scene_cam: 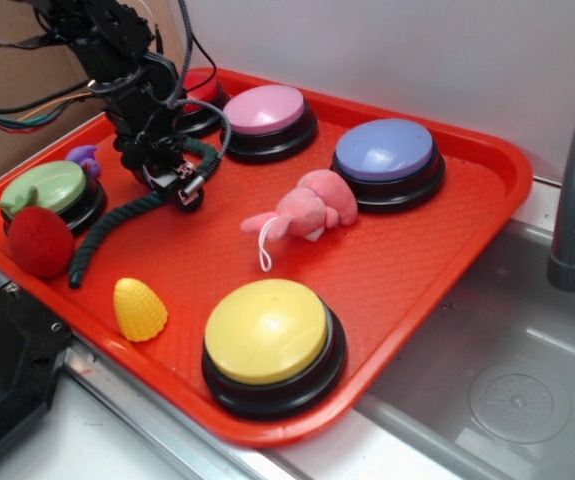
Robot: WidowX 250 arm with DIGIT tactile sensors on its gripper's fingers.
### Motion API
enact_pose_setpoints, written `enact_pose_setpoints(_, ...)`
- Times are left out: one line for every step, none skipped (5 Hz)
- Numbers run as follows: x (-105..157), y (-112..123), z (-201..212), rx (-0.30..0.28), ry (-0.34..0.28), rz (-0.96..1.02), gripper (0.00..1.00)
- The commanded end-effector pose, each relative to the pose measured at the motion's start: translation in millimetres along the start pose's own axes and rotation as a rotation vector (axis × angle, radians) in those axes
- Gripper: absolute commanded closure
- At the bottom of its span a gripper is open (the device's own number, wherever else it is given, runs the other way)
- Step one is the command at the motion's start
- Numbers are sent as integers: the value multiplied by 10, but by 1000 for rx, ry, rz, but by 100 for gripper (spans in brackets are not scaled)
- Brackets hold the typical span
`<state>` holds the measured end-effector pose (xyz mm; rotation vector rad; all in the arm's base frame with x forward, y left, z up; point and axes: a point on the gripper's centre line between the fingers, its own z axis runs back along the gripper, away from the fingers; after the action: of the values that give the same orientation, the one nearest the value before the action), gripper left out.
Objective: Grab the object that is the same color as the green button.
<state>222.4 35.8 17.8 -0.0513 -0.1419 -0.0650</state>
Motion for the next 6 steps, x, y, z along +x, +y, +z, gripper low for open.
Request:
enact_pose_setpoints(-32, -1, -10, 2, 3, 3, 100)
enact_pose_setpoints(-5, -47, 108, 12, 31, 47, 100)
enact_pose_setpoints(50, -139, 428, 24, 16, 113, 100)
enact_pose_setpoints(126, -245, 799, 51, 8, 161, 100)
enact_pose_setpoints(164, -434, 1273, 40, -4, 163, 100)
enact_pose_setpoints(150, -576, 1674, -4, -9, 134, 100)
